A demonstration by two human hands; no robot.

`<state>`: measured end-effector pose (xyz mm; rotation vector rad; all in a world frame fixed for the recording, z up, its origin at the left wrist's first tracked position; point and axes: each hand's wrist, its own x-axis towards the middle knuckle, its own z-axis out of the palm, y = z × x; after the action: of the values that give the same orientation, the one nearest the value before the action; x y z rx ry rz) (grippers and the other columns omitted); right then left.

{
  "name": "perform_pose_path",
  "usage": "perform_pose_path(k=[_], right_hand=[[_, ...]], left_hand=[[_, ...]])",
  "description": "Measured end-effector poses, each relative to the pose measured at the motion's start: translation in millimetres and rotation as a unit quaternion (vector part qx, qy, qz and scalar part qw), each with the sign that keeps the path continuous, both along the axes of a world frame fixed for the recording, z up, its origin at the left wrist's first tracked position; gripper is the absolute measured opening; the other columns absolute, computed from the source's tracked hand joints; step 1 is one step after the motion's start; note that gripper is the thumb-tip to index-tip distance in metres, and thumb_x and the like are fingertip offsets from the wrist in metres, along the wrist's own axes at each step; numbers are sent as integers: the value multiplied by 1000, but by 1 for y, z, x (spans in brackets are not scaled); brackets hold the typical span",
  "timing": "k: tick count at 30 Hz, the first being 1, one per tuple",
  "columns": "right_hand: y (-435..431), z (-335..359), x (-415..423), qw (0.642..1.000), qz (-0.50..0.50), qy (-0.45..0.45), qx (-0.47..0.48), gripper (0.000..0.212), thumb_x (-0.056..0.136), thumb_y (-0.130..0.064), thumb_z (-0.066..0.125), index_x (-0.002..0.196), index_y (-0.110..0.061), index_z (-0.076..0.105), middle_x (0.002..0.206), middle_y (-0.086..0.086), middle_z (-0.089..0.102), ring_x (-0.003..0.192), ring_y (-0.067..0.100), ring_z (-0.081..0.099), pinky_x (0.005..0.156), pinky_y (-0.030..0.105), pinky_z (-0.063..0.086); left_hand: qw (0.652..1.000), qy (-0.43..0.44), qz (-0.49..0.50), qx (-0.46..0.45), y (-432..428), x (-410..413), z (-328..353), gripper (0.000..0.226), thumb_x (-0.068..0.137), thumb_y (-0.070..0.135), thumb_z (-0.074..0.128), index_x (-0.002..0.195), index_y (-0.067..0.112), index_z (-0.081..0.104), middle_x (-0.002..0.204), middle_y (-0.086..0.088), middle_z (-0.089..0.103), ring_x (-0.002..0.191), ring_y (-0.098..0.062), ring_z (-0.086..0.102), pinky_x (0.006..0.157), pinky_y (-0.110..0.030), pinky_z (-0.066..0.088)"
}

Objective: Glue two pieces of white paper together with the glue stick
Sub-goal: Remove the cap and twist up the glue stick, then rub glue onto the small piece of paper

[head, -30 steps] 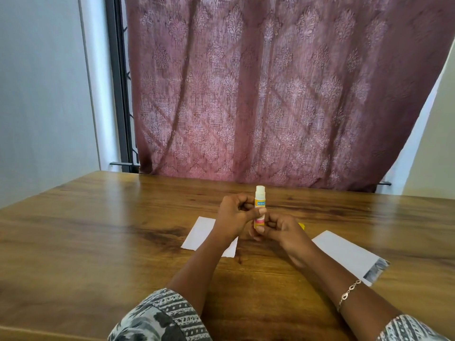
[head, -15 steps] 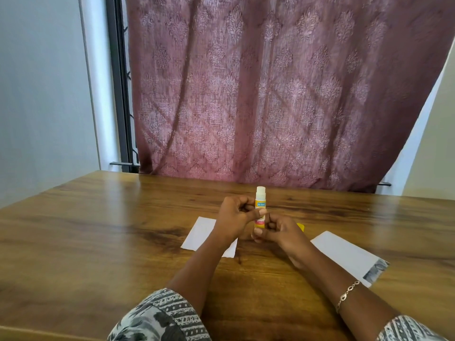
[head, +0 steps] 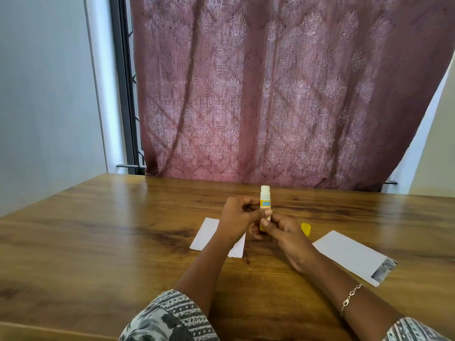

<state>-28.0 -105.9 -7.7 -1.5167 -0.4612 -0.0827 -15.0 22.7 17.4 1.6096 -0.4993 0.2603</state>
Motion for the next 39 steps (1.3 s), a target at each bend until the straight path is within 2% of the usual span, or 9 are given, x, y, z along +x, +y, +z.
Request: perform_pose_path(k=[2,5,9,13,19,23,29,33,39], right_hand=[[3,-1,0,1000,-2,1,2,17,92,-11,42,92,-9,59,77,7,64,74,15,62,69,21,54],[6,-2,1,1000,-6,12,-5,18,94,-12,37,90,-9,54,77,7,64,75,16,62,66,19,54],[7,-3,3,999,-6,0,-32,16,96,-10,34,96,-12,50,80,10,63,78,18,63,65,17,54],[6,-3,3,998,-4,5,-61,16,96,-10,35,95,-14,50,82,9,63,79,15,64,67,17,54],[8,-7,3,986,4,-12,-164,17,96,-17,36,106,-15,49,91,2,67,104,20,59,96,30,44],[10,-7,2,984,12,-5,-176,16,96,-19,36,105,-17,49,89,2,67,105,23,60,100,34,43],[4,-1,3,995,-21,-2,-92,16,95,-13,38,93,-17,54,82,5,66,89,24,63,86,31,49],[-4,6,2,998,-55,14,-7,18,94,-8,39,97,-13,56,82,7,63,80,17,61,65,21,55],[-16,15,3,994,-110,5,20,25,92,-9,44,116,-9,52,76,7,60,69,14,60,55,19,51]], left_hand=[[1000,-10,3,12,7,-1,3,13,77,8,69,90,9,70,82,-16,69,74,-23,63,75,-37,52],[993,-43,99,47,29,2,4,14,81,16,66,91,8,71,78,-1,68,72,-10,62,77,-34,51],[923,-38,252,287,63,14,-5,19,85,23,62,99,12,68,96,2,68,90,-14,61,80,-30,48],[888,19,284,360,74,24,-14,17,85,15,60,101,17,66,104,1,69,97,-18,62,83,-34,52],[874,28,240,422,64,22,-12,32,82,24,66,112,12,62,116,-4,64,106,-21,57,89,-29,44],[837,44,203,507,52,17,-15,40,83,37,62,115,13,58,120,-5,61,109,-22,55,91,-33,47],[809,53,147,566,44,12,-15,53,83,44,59,129,18,49,137,-5,47,124,-23,45,97,-36,41],[825,64,101,552,44,11,-12,52,85,38,59,131,19,47,141,-4,44,128,-22,41,104,-38,37],[844,81,-12,530,40,5,-9,49,89,25,56,136,22,41,150,-2,29,136,-22,30,111,-33,24]])
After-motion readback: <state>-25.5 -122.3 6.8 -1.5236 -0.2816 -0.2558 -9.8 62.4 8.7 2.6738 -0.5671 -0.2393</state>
